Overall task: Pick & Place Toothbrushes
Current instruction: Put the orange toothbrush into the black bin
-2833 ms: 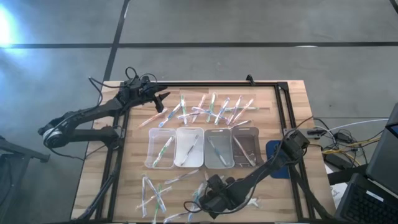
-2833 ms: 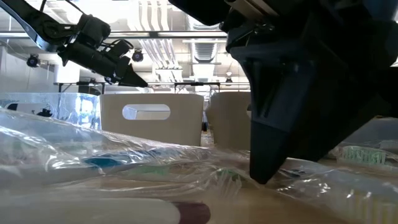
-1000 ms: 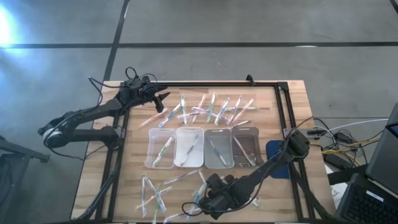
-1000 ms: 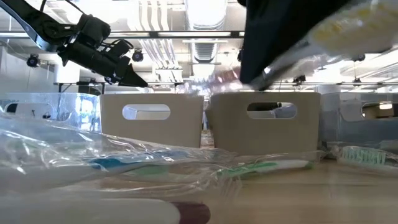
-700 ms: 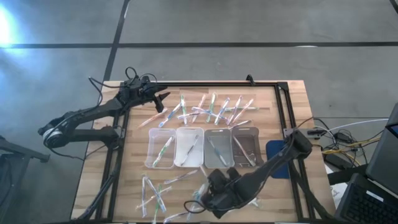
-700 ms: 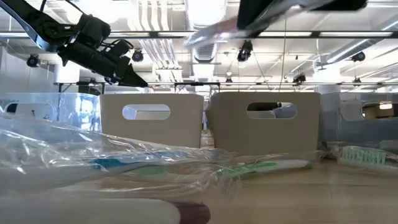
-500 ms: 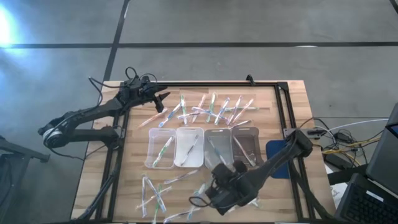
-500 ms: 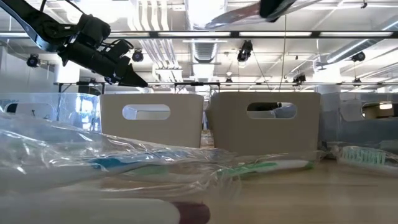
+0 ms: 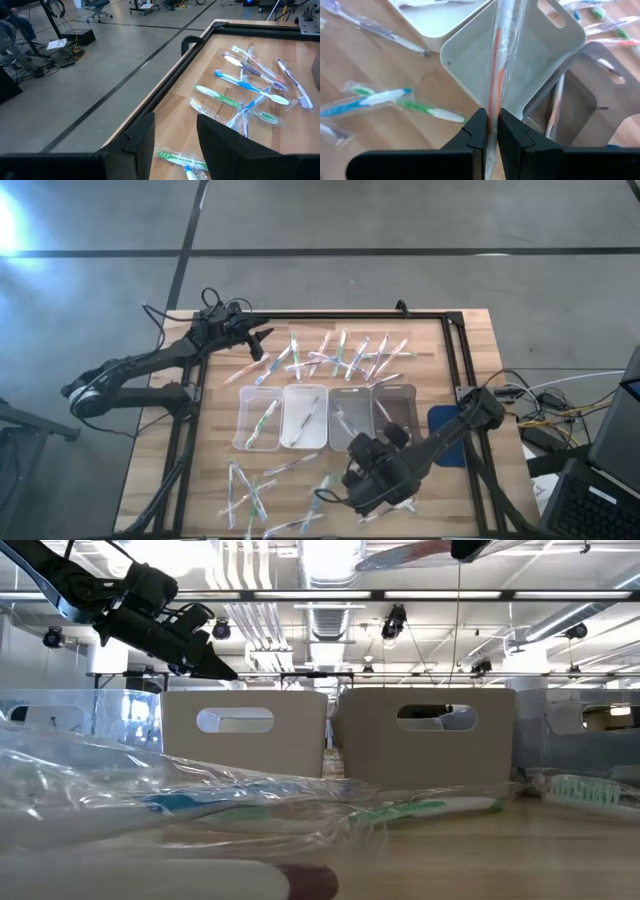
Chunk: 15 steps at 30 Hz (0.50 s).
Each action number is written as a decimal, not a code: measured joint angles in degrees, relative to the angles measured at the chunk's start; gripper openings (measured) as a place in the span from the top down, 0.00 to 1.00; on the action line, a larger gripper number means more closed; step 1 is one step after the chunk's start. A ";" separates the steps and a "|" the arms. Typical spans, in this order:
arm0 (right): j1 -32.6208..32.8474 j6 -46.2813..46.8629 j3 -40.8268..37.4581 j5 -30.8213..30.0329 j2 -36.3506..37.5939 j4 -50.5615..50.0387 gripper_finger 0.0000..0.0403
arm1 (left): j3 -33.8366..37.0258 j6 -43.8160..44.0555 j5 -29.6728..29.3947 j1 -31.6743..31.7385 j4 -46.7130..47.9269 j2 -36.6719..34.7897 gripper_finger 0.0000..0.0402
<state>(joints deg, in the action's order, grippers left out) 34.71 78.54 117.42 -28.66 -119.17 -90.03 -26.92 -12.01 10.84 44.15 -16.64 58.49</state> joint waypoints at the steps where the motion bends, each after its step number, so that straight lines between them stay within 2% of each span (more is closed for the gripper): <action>1: -0.20 -0.62 -0.29 0.01 0.15 0.00 0.94 | 0.00 0.00 0.01 -0.01 -0.01 -0.01 0.62; 15: -6.45 -9.63 -2.70 -0.03 3.71 0.03 0.94 | 0.00 0.01 0.01 -0.01 0.00 -0.01 0.62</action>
<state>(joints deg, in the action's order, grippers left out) 28.27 68.91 114.71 -28.69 -115.46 -90.00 -26.92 -12.00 10.85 44.14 -16.64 58.48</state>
